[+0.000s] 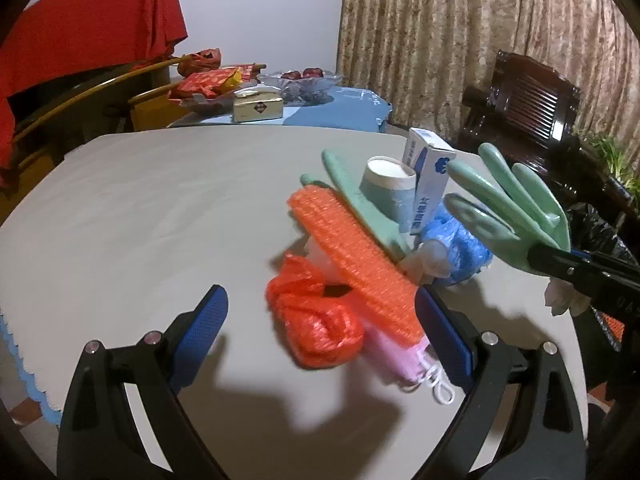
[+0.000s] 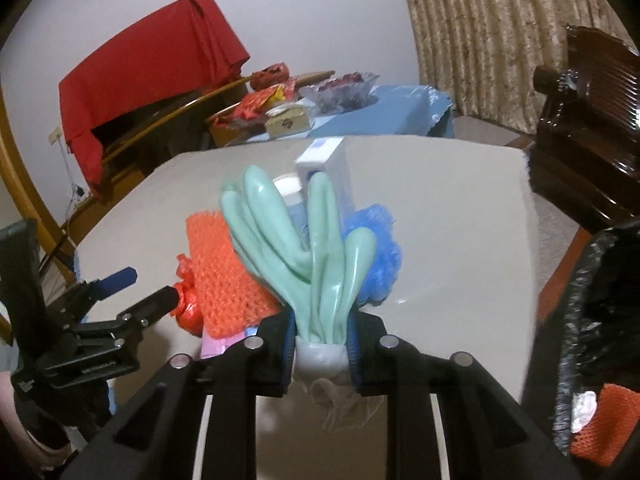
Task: Collect trash
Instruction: 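Grasp the green glove with the right gripper while the left grasps an orange foam net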
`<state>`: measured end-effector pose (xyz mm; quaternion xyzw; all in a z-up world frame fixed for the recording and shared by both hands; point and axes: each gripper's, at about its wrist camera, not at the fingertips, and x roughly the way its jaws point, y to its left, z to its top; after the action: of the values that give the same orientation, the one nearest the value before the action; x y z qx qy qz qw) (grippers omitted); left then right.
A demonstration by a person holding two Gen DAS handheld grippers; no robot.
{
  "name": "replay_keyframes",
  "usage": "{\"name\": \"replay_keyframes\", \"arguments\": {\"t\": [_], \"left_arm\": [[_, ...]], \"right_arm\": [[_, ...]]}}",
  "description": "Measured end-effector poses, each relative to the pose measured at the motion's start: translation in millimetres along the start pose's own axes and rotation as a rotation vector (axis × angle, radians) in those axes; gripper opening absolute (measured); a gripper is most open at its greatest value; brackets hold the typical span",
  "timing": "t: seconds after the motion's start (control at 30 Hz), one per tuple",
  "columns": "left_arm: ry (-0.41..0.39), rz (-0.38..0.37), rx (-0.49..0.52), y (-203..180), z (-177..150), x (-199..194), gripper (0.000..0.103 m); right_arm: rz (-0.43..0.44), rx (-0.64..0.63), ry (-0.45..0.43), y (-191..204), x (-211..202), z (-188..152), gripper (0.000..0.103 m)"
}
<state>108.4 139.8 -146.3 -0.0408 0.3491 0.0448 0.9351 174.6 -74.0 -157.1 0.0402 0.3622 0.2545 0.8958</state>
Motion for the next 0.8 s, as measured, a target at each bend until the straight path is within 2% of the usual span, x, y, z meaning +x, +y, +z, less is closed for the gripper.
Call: {"name": "replay_keyframes", "arguments": {"t": [0.1, 0.2, 0.3, 0.37, 0.43, 0.47, 0.53, 0.6, 0.8], "left_arm": [[0.007, -0.012, 0.004, -5, 5, 9, 0.08], [0.016, -0.025, -0.014, -7, 12, 21, 0.077], [0.028, -0.035, -0.024, -8, 17, 32, 0.069], [0.054, -0.048, -0.033, -9, 21, 43, 0.059], [0.073, -0.073, -0.043, -9, 21, 49, 0.042], [0.079, -0.082, -0.047, -9, 21, 51, 0.039], [0.086, -0.083, -0.05, -11, 21, 52, 0.023], [0.078, -0.091, -0.056, -11, 21, 49, 0.016], [0.008, -0.113, -0.06, -16, 27, 18, 0.011]], "right_arm": [[-0.021, 0.013, 0.0, -8, 1, 3, 0.022], [-0.028, 0.015, 0.003, -11, 1, 2, 0.022], [-0.032, 0.01, 0.009, -10, 4, 2, 0.022], [-0.034, 0.009, 0.013, -11, 5, 2, 0.022], [-0.035, 0.006, 0.015, -10, 4, 1, 0.022], [-0.035, 0.006, 0.014, -10, 4, 1, 0.022], [-0.034, 0.006, 0.01, -10, 3, 1, 0.022], [-0.035, 0.004, 0.002, -10, 1, 2, 0.022], [-0.031, 0.01, -0.023, -11, -10, 5, 0.022]]}}
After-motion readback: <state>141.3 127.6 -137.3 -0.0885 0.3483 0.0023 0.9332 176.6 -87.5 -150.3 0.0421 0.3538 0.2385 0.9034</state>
